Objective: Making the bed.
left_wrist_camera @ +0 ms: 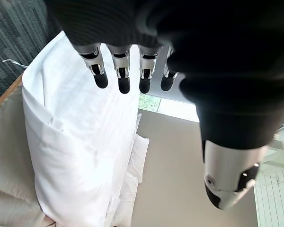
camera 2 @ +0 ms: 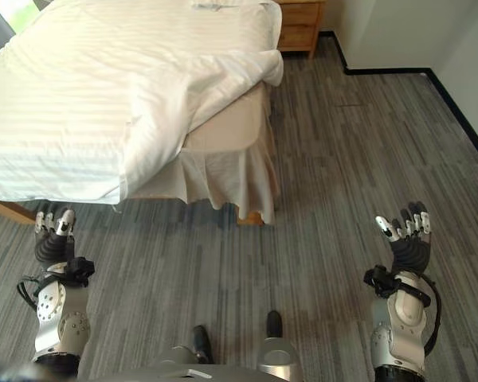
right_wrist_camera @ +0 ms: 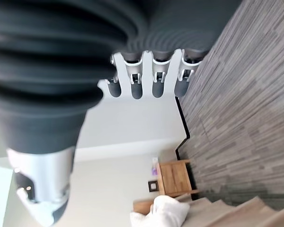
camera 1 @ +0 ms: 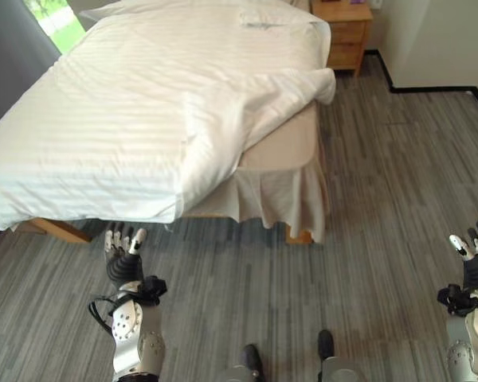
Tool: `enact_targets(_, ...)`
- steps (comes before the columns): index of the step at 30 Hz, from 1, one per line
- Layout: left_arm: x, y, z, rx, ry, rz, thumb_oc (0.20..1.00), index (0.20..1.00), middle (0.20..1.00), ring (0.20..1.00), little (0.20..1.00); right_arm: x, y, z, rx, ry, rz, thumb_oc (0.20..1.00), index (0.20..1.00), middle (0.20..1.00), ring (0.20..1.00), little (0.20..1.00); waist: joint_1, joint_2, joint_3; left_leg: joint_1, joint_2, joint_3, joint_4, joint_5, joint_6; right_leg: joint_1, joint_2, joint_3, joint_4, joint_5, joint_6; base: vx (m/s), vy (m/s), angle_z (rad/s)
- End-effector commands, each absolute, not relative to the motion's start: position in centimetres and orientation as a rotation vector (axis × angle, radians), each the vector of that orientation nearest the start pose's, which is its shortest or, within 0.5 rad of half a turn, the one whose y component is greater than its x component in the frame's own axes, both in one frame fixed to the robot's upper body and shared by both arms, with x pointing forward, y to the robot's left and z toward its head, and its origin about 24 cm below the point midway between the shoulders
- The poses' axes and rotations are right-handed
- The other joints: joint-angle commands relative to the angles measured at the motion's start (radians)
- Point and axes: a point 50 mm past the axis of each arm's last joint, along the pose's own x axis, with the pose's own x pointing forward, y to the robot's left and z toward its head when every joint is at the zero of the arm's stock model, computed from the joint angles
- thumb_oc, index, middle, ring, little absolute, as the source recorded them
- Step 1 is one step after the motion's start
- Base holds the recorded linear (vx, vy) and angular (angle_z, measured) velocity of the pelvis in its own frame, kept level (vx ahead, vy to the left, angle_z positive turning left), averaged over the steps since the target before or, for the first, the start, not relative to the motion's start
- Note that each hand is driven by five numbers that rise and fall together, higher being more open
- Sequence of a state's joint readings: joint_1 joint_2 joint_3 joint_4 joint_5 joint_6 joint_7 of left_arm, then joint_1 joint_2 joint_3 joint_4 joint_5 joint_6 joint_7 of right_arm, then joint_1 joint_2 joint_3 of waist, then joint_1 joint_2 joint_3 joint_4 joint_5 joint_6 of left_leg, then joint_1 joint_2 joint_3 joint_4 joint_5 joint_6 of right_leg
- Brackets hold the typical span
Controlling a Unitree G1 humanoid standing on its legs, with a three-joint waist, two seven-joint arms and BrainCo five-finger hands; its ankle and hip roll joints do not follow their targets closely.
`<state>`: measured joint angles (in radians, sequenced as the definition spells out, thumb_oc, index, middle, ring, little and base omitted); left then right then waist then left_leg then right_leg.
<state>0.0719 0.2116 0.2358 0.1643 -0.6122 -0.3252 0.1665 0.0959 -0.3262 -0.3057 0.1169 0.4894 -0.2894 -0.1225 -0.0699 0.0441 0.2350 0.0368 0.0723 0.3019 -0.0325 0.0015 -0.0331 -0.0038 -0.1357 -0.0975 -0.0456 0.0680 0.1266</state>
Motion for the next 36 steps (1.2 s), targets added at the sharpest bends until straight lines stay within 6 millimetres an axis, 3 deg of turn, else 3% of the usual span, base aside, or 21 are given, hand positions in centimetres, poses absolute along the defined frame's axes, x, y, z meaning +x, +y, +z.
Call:
enact_targets(1,22.1,29.6,6.0,-0.269,-0.289,0.557,1.0,1.0,1.0,1.0,1.0,22.5,-29.1,9.8,0.108,-0.394,-0.411,1.0,1.0,1.0,1.0,1.0,0.022,-0.053,0.002,-0.075,0.027,0.008,0.104,0.008,0.016,-0.006,-0.057,-0.039,0.342,-0.078,0.024,0.08,0.224,0.03)
enact_targets(2,22.2,29.5,5.7,-0.27,-0.271,0.551,1.0,1.0,1.0,1.0,1.0,22.8,-28.5,10.3,0.13,-0.423,-0.396,1.0,1.0,1.0,1.0,1.0,0.018,-0.048,0.028,-0.057,0.025,0.012,0.097,-0.001,0.039,-0.071,-0.064,-0.047,0.464,-0.026,0.022,0.04,0.164,0.01)
enact_targets(6,22.1,29.4,5.6,-0.244,-0.253,0.526,1.0,1.0,1.0,1.0,1.0,22.7,-28.4,10.0,0.144,-0.414,-0.403,1.0,1.0,1.0,1.0,1.0,0.014,-0.044,0.05,-0.028,0.016,0.014,0.092,-0.028,0.051,-0.158,-0.068,-0.056,0.545,-0.031,0.018,0.1,0.103,-0.09)
enact_targets(9,21.8,29.8,5.7,-0.244,-0.26,0.53,1.0,1.0,1.0,1.0,1.0,22.3,-28.9,9.8,0.147,-0.412,-0.432,1.0,1.0,1.0,1.0,1.0,-0.011,-0.037,0.06,0.017,0.005,-0.005,0.076,-0.063,0.039,-0.222,-0.038,-0.043,0.452,-0.058,0.014,0.28,0.023,-0.04)
enact_targets(11,21.5,30.2,5.6,-0.265,-0.271,0.567,1.0,1.0,1.0,1.0,1.0,21.8,-29.3,9.8,0.16,-0.426,-0.461,1.0,1.0,1.0,1.0,1.0,-0.05,-0.049,0.051,0.06,-0.016,-0.017,0.055,-0.092,0.021,-0.26,-0.003,-0.003,0.247,-0.009,0.022,0.42,-0.117,0.1)
enact_targets(13,21.5,30.3,5.6,-0.268,-0.273,0.571,1.0,1.0,1.0,1.0,1.0,21.6,-29.3,9.7,0.157,-0.425,-0.463,1.0,1.0,1.0,1.0,1.0,-0.063,-0.049,0.046,0.082,-0.014,-0.023,0.044,-0.103,0.012,-0.259,0.012,0.001,0.168,0.025,0.028,0.38,-0.116,0.17)
enact_targets(14,21.8,30.2,5.9,-0.264,-0.287,0.556,1.0,1.0,1.0,1.0,1.0,21.4,-29.4,9.8,0.145,-0.427,-0.466,1.0,1.0,1.0,1.0,1.0,-0.081,-0.05,0.041,0.126,-0.014,-0.026,0.031,-0.123,-0.005,-0.293,0.006,-0.015,0.101,0.073,0.044,0.36,-0.135,0.32)
enact_targets(16,21.9,30.0,5.9,-0.254,-0.287,0.548,1.0,1.0,1.0,1.0,1.0,21.3,-29.5,9.8,0.136,-0.429,-0.469,1.0,1.0,1.0,1.0,1.0,-0.09,-0.046,0.039,0.142,-0.007,-0.031,0.036,-0.135,-0.01,-0.289,0.0,-0.045,0.107,0.08,0.047,0.29,-0.123,0.35)
enact_targets(18,22.1,29.4,5.7,-0.26,-0.278,0.506,1.0,1.0,1.0,1.0,1.0,21.2,-29.7,9.7,0.128,-0.415,-0.455,1.0,1.0,1.0,1.0,1.0,-0.093,-0.05,0.028,0.154,0.003,-0.035,0.089,-0.149,-0.022,-0.259,0.0,-0.064,0.141,0.061,0.025,0.31,-0.194,0.51)
enact_targets(19,22.4,28.4,5.2,-0.329,-0.279,0.492,1.0,1.0,1.0,1.0,1.0,21.2,-30.2,10.2,0.106,-0.431,-0.46,1.0,1.0,1.0,1.0,1.0,-0.094,-0.044,0.021,0.125,0.041,-0.038,0.23,-0.107,-0.051,-0.211,0.029,-0.067,0.147,0.035,-0.011,0.27,-0.21,0.44)
enact_targets(21,22.4,28.4,5.3,-0.329,-0.28,0.492,1.0,1.0,1.0,1.0,1.0,21.3,-30.2,10.2,0.106,-0.432,-0.46,1.0,1.0,1.0,1.0,1.0,-0.097,-0.046,0.019,0.116,0.041,-0.042,0.236,-0.104,-0.052,-0.214,0.027,-0.07,0.143,0.04,-0.014,0.2,-0.231,0.17)
enact_targets(22,23.0,27.3,4.9,-0.413,-0.281,0.47,1.0,1.0,1.0,1.0,1.0,21.4,-30.3,10.9,0.115,-0.469,-0.454,1.0,1.0,1.0,1.0,1.0,-0.097,-0.059,0.013,0.041,0.103,-0.033,0.522,-0.004,-0.097,-0.157,0.045,-0.095,0.12,0.016,-0.065,0.43,-0.535,0.07)
enact_targets(23,23.4,26.6,5.3,-0.428,-0.294,0.438,1.0,1.0,1.0,1.0,1.0,21.2,-30.9,11.2,0.091,-0.474,-0.466,1.0,1.0,1.0,1.0,1.0,-0.077,-0.076,0.032,-0.058,0.137,-0.051,0.719,0.066,-0.117,-0.085,0.064,-0.106,0.094,-0.028,-0.105,0.42,-0.538,0.28)
enact_targets(24,23.5,26.6,5.4,-0.428,-0.295,0.438,1.0,1.0,1.0,1.0,1.0,21.2,-30.9,11.2,0.092,-0.476,-0.467,1.0,1.0,1.0,1.0,1.0,-0.079,-0.078,0.033,-0.065,0.136,-0.054,0.723,0.069,-0.116,-0.087,0.062,-0.109,0.092,-0.024,-0.107,0.34,-0.379,0.5)
enact_targets(25,23.8,26.2,5.6,-0.434,-0.301,0.422,1.0,1.0,1.0,1.0,1.0,21.1,-31.2,11.4,0.084,-0.478,-0.493,1.0,1.0,1.0,1.0,1.0,-0.072,-0.084,0.044,-0.117,0.185,-0.035,0.731,0.095,-0.112,-0.033,0.079,-0.111,0.073,-0.054,-0.122,0.14,-0.142,0.28)
enact_targets(26,23.8,26.2,5.6,-0.434,-0.302,0.422,1.0,1.0,1.0,1.0,1.0,21.1,-31.3,11.4,0.085,-0.478,-0.494,1.0,1.0,1.0,1.0,1.0,-0.071,-0.086,0.044,-0.119,0.182,-0.034,0.73,0.099,-0.11,-0.035,0.077,-0.111,0.071,-0.049,-0.122,0.29,-0.166,-0.01)
enact_targets(28,24.0,26.2,5.6,-0.431,-0.293,0.424,1.0,1.0,1.0,1.0,1.0,21.0,-31.6,11.5,0.091,-0.48,-0.514,1.0,1.0,1.0,1.0,1.0,-0.064,-0.087,0.046,-0.173,0.292,0.025,0.648,0.125,-0.115,0.014,0.074,-0.119,0.061,-0.071,-0.118,0.25,-0.072,-0.06)
enact_targets(29,24.0,26.4,5.7,-0.424,-0.298,0.423,1.0,1.0,1.0,1.0,1.0,20.9,-31.7,11.5,0.093,-0.481,-0.513,1.0,1.0,1.0,1.0,1.0,-0.056,-0.087,0.048,-0.173,0.304,0.034,0.589,0.137,-0.122,0.033,0.073,-0.116,0.054,-0.076,-0.114,0.25,-0.035,0.21)
enact_targets(31,23.9,27.0,6.0,-0.403,-0.309,0.445,1.0,1.0,1.0,1.0,1.0,20.9,-31.7,11.6,0.073,-0.477,-0.501,1.0,1.0,1.0,1.0,1.0,-0.037,-0.076,0.048,-0.195,0.255,0.01,0.409,0.154,-0.125,0.042,0.076,-0.099,0.049,-0.087,-0.101,0.32,0.094,0.08)
enact_targets(32,23.6,27.6,5.8,-0.391,-0.305,0.484,1.0,1.0,1.0,1.0,1.0,20.9,-31.6,11.3,0.063,-0.457,-0.483,1.0,1.0,1.0,1.0,1.0,-0.017,-0.07,0.04,-0.207,0.189,-0.052,0.256,0.173,-0.118,0.063,0.075,-0.075,0.039,-0.099,-0.094,0.28,0.131,-0.23)
enact_targets(36,23.2,28.3,6.1,-0.379,-0.327,0.521,1.0,1.0,1.0,1.0,1.0,21.1,-31.6,10.9,0.041,-0.427,-0.465,1.0,1.0,1.0,1.0,1.0,0.007,-0.062,0.027,-0.203,0.124,-0.117,0.128,0.191,-0.12,0.112,0.078,-0.048,0.025,-0.111,-0.084,0.31,0.089,-0.58)
